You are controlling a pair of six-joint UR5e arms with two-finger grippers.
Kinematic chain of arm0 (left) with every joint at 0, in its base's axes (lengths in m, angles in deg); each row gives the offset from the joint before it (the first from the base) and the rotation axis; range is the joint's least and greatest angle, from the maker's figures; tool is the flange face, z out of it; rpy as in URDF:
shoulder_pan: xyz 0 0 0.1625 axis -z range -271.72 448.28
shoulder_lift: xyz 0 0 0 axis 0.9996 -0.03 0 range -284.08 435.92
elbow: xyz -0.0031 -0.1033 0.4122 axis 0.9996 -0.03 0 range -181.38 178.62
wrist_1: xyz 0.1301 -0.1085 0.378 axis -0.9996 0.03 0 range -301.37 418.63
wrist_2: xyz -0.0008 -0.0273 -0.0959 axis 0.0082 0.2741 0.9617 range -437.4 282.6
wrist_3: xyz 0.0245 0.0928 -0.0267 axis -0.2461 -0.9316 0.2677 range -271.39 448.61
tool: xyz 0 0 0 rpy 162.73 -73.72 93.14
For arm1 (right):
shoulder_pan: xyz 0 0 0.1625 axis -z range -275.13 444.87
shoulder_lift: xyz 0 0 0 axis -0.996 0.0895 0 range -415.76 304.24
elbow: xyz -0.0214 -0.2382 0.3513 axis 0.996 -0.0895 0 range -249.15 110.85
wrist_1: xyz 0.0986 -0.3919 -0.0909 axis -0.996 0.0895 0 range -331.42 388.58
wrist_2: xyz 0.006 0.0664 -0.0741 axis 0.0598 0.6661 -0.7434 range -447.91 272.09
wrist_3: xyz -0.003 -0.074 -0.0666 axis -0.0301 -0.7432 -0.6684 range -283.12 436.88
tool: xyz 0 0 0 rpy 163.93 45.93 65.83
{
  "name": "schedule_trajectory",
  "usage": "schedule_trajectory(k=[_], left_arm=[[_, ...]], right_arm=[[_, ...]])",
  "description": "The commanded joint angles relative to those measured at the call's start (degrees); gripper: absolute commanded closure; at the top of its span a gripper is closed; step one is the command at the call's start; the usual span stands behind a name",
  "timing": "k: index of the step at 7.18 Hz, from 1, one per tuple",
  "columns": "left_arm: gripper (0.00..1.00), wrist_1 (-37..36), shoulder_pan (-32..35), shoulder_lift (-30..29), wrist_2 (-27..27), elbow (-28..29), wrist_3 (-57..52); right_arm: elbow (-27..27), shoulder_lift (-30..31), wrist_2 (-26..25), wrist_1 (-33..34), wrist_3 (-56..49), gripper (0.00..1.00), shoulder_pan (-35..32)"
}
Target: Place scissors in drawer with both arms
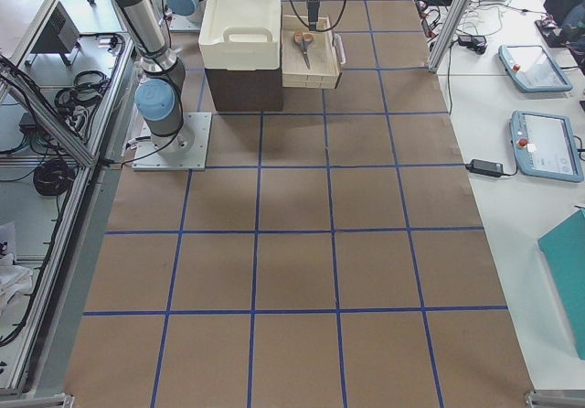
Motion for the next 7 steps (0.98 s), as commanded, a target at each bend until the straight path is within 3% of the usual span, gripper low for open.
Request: schedule_trajectory(k=[1,7], left_arm=[[0.0,-0.21,-5.72,0.17,0.31,-0.89,4.99],[0.0,-0.12,-5.57,1.22,-0.21,-3.17,6.13]], right_arm=[[0.0,0.0,0.0,0.0,0.0,0.0,0.0],[0.0,-0.09,-0.09,0.0,0.0,0.0,0.0]])
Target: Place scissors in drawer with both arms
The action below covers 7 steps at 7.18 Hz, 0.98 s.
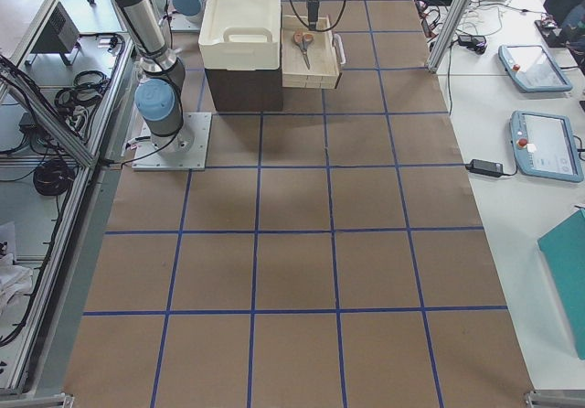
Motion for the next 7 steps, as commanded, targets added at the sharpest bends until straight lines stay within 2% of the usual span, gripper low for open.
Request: schedule_trajectory(k=[1,7], left_arm=[[0.0,-0.34,0.04,0.16,-0.06,-0.44,-0.41],[0.0,-0.34,0.04,0.42,-0.06,-1.49,-0.41]], right_arm=[[0.0,-0.07,-0.07,0.09,0.0,0.0,0.0],[0.0,-0.07,0.02,0.09,0.0,0.0,0.0]])
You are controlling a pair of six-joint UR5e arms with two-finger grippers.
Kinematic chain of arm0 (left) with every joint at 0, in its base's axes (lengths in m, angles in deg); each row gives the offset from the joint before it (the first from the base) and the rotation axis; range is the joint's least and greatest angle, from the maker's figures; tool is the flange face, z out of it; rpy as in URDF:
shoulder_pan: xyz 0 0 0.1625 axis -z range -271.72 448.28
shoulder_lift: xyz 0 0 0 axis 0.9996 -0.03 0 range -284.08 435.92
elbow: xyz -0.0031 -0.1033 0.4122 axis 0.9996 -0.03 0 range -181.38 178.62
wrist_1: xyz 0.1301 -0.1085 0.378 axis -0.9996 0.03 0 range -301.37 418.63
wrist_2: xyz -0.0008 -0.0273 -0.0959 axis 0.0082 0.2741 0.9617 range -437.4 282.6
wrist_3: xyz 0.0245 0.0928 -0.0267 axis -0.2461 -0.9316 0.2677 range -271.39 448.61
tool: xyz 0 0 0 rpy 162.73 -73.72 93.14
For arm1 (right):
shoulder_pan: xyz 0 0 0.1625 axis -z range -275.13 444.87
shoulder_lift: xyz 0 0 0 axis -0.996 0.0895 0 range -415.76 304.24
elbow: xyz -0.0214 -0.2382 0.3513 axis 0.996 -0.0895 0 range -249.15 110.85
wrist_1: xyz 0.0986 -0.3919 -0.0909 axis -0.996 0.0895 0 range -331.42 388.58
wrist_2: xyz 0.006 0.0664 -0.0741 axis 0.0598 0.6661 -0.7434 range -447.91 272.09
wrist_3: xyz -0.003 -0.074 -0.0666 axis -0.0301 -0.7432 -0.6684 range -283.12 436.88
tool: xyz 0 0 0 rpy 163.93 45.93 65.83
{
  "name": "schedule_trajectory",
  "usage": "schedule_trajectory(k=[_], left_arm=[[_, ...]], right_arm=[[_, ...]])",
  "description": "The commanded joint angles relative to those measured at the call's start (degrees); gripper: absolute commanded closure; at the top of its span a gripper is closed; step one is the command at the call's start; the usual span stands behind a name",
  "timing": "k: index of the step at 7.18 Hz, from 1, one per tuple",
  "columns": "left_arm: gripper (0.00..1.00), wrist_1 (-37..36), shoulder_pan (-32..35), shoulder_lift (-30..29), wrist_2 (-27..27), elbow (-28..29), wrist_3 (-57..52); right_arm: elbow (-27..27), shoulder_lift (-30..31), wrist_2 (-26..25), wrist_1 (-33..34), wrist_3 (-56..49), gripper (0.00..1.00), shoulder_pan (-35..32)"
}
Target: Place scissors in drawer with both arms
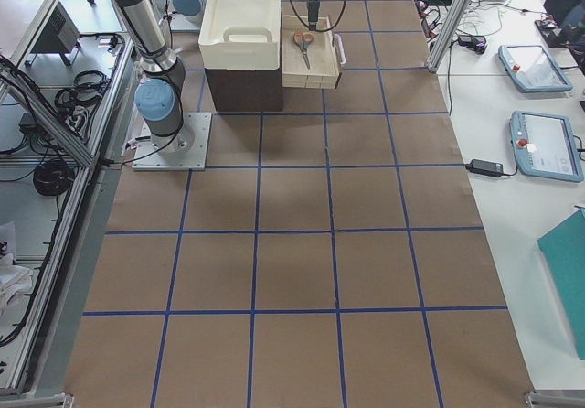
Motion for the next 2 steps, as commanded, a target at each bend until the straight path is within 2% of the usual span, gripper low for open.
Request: schedule_trajectory(k=[1,2], left_arm=[[0.0,0.19,0.0,0.05,-0.08,-0.23,0.04],[0.0,0.1,0.0,0.05,0.0,-0.24,0.04]], right_arm=[[0.0,0.0,0.0,0.0,0.04,0.0,0.0],[0.0,-0.09,0.0,0.0,-0.05,0.0,0.0]])
